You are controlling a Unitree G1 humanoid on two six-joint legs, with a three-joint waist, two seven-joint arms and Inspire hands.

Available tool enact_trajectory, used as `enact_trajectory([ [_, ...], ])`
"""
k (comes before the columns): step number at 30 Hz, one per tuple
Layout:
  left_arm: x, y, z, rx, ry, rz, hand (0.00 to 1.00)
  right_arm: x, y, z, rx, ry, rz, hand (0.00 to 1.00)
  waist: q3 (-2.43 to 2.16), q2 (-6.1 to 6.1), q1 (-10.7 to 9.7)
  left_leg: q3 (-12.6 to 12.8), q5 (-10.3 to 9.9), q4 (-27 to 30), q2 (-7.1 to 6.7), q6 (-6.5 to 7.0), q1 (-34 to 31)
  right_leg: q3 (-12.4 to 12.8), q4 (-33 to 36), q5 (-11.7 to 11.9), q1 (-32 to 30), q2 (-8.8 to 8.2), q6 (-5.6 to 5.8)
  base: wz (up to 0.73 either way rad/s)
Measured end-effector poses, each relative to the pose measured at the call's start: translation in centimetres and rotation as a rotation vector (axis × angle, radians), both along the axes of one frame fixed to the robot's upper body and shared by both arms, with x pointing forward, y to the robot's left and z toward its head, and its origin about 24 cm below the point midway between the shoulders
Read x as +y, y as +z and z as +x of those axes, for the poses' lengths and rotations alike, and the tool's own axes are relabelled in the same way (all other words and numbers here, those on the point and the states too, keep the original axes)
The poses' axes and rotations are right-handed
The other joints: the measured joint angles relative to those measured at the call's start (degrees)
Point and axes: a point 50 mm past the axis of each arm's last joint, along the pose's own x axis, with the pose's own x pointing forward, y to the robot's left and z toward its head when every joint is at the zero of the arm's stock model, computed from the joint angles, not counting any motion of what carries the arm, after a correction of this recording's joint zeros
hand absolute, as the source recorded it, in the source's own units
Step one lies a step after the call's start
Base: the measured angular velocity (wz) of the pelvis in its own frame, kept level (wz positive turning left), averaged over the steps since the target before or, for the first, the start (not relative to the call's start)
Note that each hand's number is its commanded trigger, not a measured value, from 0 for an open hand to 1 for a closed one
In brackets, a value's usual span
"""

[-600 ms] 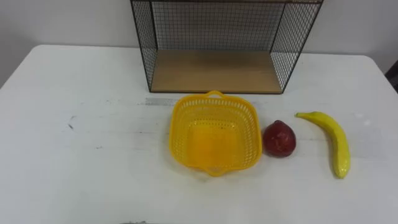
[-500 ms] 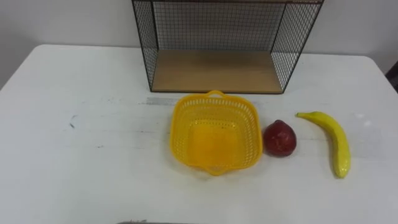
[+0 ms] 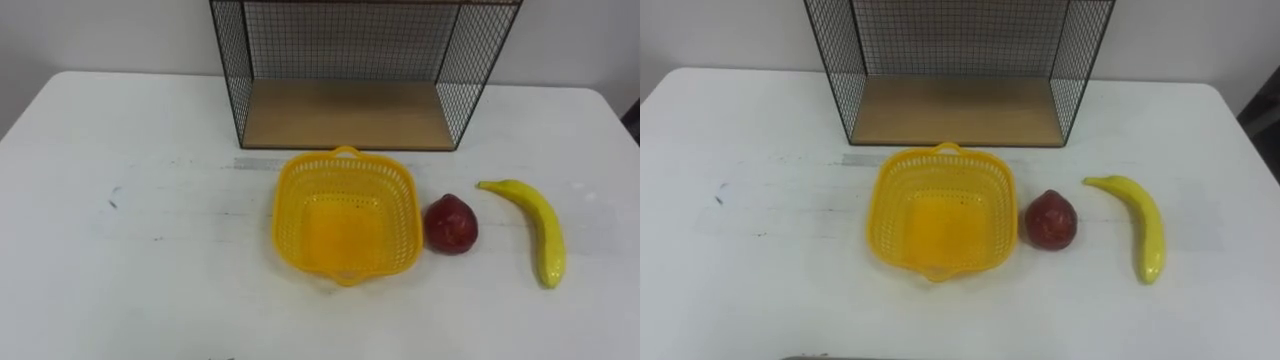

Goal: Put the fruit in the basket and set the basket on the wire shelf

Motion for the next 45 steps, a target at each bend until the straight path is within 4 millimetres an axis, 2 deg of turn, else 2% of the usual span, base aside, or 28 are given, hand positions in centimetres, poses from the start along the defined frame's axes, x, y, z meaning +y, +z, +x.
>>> enact_trajectory([
  [9,0.1,0.0,-0.1,0.002,-0.001,0.012,0.00,0.1,-0.1,-0.2,0.010,-0.035,0.001,0.00,0.02,-0.24,0.0,0.0,0.0,0.0,-0.02,0.00,0.6,0.0,-0.1,-0.1,0.4,-0.04,0.09,0.00],
  [18,0.5,0.1,0.4,-0.024,0.037,0.037,0.00,-0.4,-0.2,-2.0,0.049,-0.292,-0.024,0.00,-0.06,-0.30,-0.7,0.1,0.0,-0.1,-0.02,0.01,1.0,0.4,0.1,-0.2,0.8,0.00,0.10,0.00],
  [23,0.9,0.2,-0.4,-0.034,0.085,0.073,0.00,-1.4,0.0,-4.5,0.080,-0.616,-0.067,0.00,-0.05,-0.24,-3.2,0.1,-0.1,-0.1,-0.02,-0.03,1.9,0.7,0.1,-0.4,1.9,0.05,0.11,0.00],
  [26,1.7,0.4,-0.8,-0.054,0.182,0.104,0.00,-2.3,0.2,-6.0,0.094,-0.959,-0.102,0.00,-0.08,-0.22,-5.4,0.1,-0.2,-0.1,0.00,-0.02,2.0,0.7,0.5,-0.7,1.6,0.07,0.11,0.00],
  [28,2.2,0.6,-0.9,-0.076,0.234,0.139,0.00,-3.0,0.4,-6.3,0.095,-1.107,-0.132,0.00,-0.12,-0.18,-6.4,0.2,-0.3,-0.2,0.00,0.00,2.0,0.9,1.3,-1.0,1.1,0.07,0.12,-0.07],
  [30,2.6,0.7,-0.8,-0.090,0.253,0.167,0.00,-3.6,0.6,-6.6,0.093,-1.269,-0.153,0.00,-0.37,-0.27,-6.9,0.4,-0.3,-0.1,-0.02,0.04,2.0,1.3,1.7,-1.0,1.0,0.07,0.13,-0.11],
  [32,3.0,0.8,-1.1,-0.095,0.270,0.185,0.00,-4.3,0.9,-6.2,0.091,-1.439,-0.171,0.00,-0.41,-0.27,-7.5,0.9,-0.3,-0.1,-0.04,0.05,2.3,1.5,2.3,-1.1,0.7,0.02,0.14,-0.10],
  [33,3.1,0.9,-1.3,-0.093,0.274,0.188,0.00,-4.5,1.0,-5.9,0.087,-1.472,-0.175,0.00,-0.62,-0.62,-7.6,1.0,-0.3,-0.1,-0.06,0.06,2.4,1.5,2.4,-1.1,0.8,0.01,0.18,-0.12],
  [34,3.2,0.9,-1.6,-0.089,0.288,0.193,0.00,-5.0,1.2,-5.5,0.071,-1.538,-0.183,0.00,-0.43,-0.32,-7.7,1.4,-0.3,-0.1,-0.06,0.11,2.7,1.8,2.8,-1.2,0.7,0.01,0.21,-0.13],
  [35,3.3,1.0,-1.9,-0.086,0.305,0.199,0.00,-5.7,1.4,-4.9,0.057,-1.599,-0.189,0.00,-0.57,-0.65,-7.9,1.7,-0.4,0.0,-0.12,0.21,2.8,2.2,3.4,-1.6,0.5,0.01,0.29,-0.12],
  [36,3.4,1.0,-2.0,-0.086,0.311,0.201,0.00,-6.0,1.6,-4.7,0.049,-1.635,-0.193,0.00,-0.48,-0.43,-7.9,1.8,-0.4,0.0,-0.14,0.26,2.8,2.4,3.6,-1.7,0.4,0.00,0.35,-0.10],
  [37,3.5,1.1,-2.0,-0.088,0.316,0.205,0.00,-6.9,2.0,-4.1,0.024,-1.694,-0.203,0.00,-0.69,-0.81,-7.8,1.9,-0.5,0.0,-0.20,0.32,2.8,2.7,4.1,-1.8,0.0,-0.02,0.44,-0.09],
  [41,4.1,1.4,-1.8,-0.114,0.303,0.229,0.00,-9.9,3.8,-2.1,-0.090,-1.756,-0.320,0.00,-0.64,-0.77,-7.8,2.1,-0.5,0.1,-0.21,0.40,2.6,3.0,4.1,-1.8,-0.4,0.02,0.49,-0.03],
  [45,4.4,1.5,-1.6,-0.136,0.297,0.241,0.00,-12.0,5.9,-0.1,-0.177,-1.797,-0.407,0.00,-0.67,-1.13,-7.7,2.1,-0.5,-0.1,-0.22,0.40,2.4,3.0,4.2,-1.8,-0.7,0.04,0.50,0.00],
])
